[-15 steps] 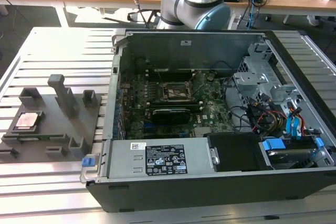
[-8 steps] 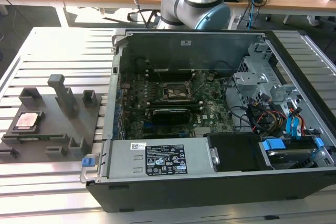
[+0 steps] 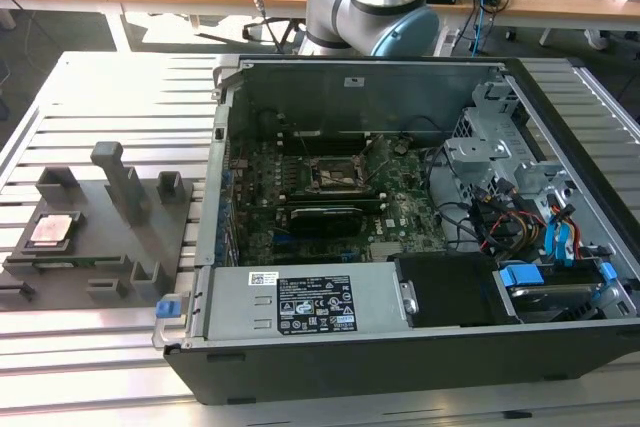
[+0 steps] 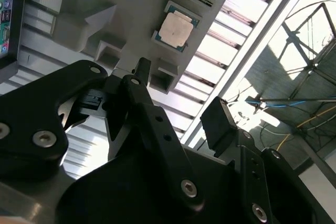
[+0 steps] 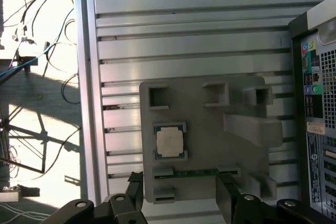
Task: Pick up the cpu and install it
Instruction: 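Pick up the cpu and move it towards the insertion slot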
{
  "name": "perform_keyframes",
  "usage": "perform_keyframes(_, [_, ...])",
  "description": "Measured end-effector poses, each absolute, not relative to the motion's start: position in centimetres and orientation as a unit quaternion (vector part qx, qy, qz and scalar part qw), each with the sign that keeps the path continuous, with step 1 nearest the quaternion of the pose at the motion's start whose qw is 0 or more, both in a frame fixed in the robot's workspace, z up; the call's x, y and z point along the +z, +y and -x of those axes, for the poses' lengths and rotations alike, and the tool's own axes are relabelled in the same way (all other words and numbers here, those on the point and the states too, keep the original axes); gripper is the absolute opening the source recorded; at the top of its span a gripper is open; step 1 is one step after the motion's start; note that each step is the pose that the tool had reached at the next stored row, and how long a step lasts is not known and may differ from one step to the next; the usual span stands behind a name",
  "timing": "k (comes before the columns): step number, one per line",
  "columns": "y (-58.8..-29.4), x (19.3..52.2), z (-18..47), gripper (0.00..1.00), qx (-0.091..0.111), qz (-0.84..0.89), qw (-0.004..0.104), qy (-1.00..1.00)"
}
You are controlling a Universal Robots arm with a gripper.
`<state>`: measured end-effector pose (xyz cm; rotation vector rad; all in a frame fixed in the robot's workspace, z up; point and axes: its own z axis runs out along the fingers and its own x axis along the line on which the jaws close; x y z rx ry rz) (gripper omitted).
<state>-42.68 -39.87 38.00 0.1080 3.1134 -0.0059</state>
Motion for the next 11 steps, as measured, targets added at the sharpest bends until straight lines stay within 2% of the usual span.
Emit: perform_keyframes(11, [-39.87, 37.09, 42.68, 0.66, -0.002, -0.035, 0.013, 0.999])
